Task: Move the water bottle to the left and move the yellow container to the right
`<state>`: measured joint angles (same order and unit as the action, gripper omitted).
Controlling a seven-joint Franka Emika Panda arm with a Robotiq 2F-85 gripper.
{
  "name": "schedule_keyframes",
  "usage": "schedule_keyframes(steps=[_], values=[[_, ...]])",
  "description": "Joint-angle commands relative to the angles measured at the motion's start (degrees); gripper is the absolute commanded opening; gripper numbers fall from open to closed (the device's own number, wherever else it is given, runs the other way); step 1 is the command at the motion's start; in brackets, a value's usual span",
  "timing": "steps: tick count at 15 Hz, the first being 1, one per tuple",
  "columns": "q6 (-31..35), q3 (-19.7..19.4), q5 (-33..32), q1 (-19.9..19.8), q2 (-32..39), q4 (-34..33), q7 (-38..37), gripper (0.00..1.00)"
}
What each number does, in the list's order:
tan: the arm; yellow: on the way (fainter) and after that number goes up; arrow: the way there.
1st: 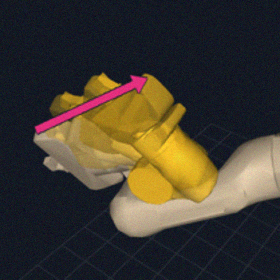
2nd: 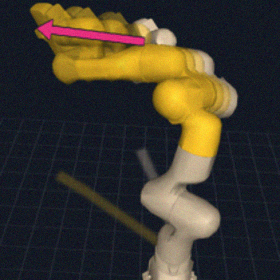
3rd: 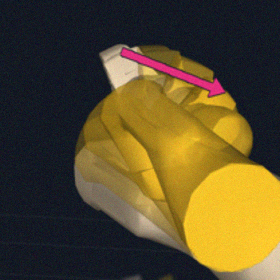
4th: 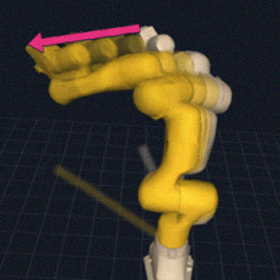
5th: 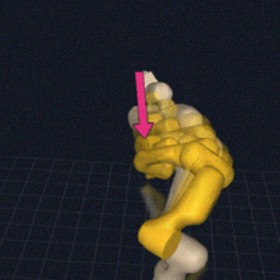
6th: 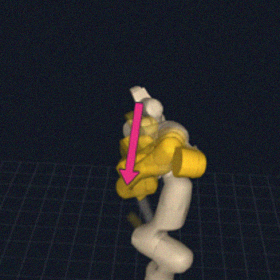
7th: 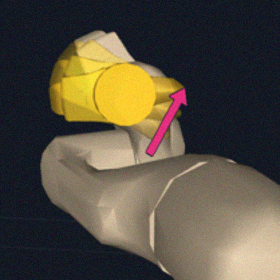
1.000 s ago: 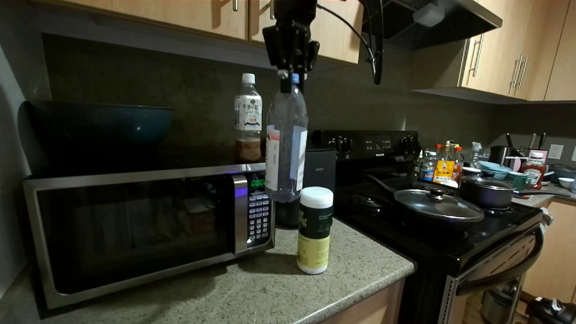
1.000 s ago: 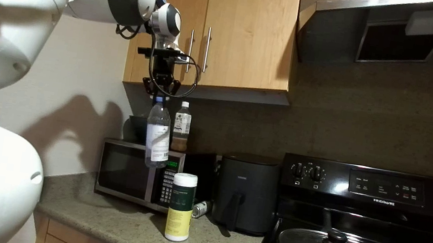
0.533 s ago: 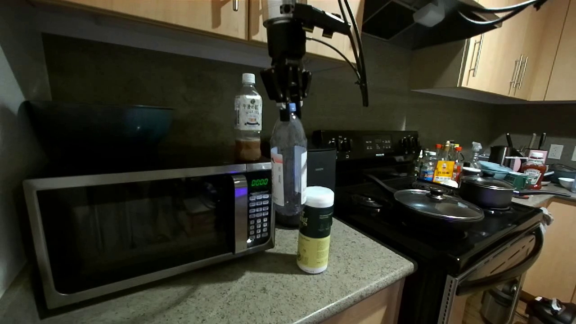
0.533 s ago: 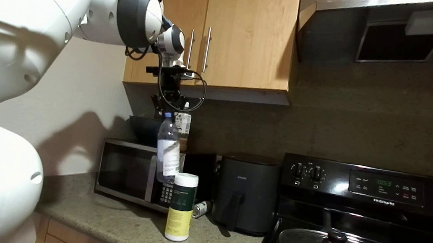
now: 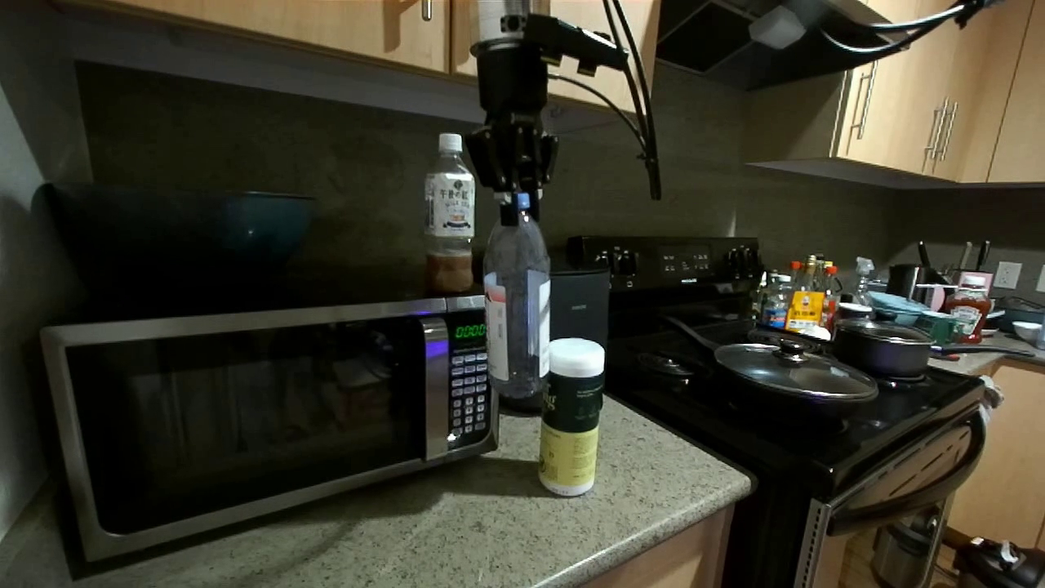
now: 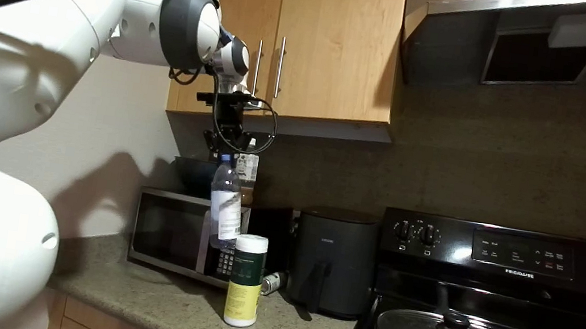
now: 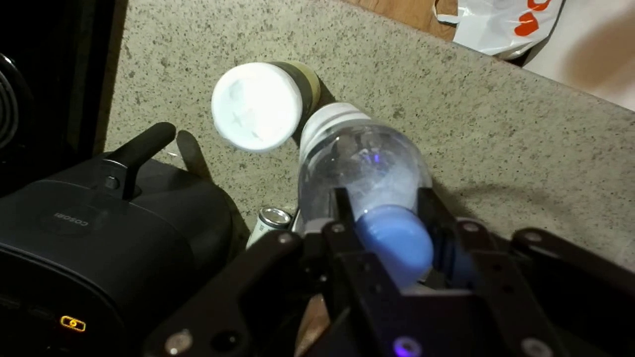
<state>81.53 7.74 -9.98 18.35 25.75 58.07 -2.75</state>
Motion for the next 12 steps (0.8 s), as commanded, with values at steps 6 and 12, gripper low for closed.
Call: schedule_keyframes(steps=[6,12], values=[[4.6,3.2,4.4,1.0,3.4,3.8,-0.3,0.12],[7.5,3.4,5.2,0.8,4.5,7.2,-0.5,0.12]])
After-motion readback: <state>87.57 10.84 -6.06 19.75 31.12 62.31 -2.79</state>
